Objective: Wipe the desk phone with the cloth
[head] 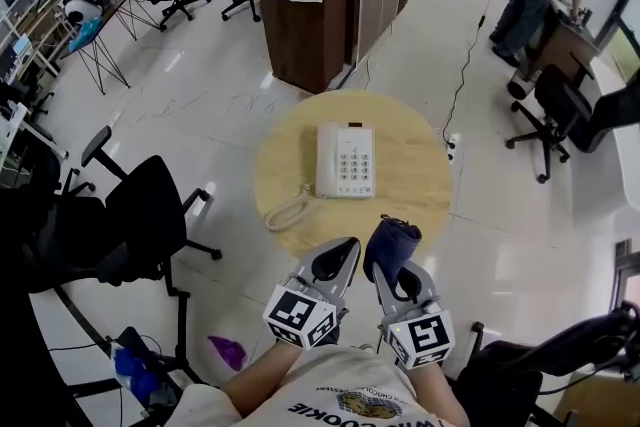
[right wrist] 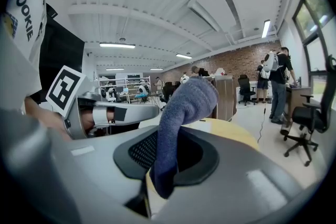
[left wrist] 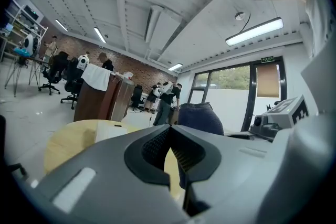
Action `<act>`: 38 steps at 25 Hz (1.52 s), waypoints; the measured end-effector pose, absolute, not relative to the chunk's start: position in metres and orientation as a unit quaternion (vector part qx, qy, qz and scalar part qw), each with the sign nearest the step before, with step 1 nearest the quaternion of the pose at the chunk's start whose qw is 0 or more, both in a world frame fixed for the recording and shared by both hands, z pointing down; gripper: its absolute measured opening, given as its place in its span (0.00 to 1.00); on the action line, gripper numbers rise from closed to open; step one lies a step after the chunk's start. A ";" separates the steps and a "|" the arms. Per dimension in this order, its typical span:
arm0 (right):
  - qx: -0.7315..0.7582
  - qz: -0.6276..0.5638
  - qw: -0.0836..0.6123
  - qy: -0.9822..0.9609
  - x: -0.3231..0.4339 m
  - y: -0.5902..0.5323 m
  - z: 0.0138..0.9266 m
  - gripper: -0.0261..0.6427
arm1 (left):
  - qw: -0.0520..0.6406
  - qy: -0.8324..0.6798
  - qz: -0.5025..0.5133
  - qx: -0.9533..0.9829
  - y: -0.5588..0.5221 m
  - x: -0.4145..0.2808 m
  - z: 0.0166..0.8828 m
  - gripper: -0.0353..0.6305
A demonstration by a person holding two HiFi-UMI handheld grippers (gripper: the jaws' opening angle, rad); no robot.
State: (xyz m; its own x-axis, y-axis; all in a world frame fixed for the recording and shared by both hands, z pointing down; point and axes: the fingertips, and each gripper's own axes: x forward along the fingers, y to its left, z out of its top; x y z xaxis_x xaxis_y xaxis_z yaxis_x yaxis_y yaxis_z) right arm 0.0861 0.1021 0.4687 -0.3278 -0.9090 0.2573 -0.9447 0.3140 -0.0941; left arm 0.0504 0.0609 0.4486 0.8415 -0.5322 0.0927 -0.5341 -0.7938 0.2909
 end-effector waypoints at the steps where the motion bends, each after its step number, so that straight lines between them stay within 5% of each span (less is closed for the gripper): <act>1: 0.577 0.114 0.079 -0.805 0.086 0.093 0.469 0.14 | 0.156 -0.279 0.004 0.948 0.053 0.049 0.450 0.04; 38: 0.543 0.111 0.103 -0.826 0.097 -0.134 0.508 0.14 | 0.186 -0.333 0.026 0.924 -0.086 0.051 0.490 0.04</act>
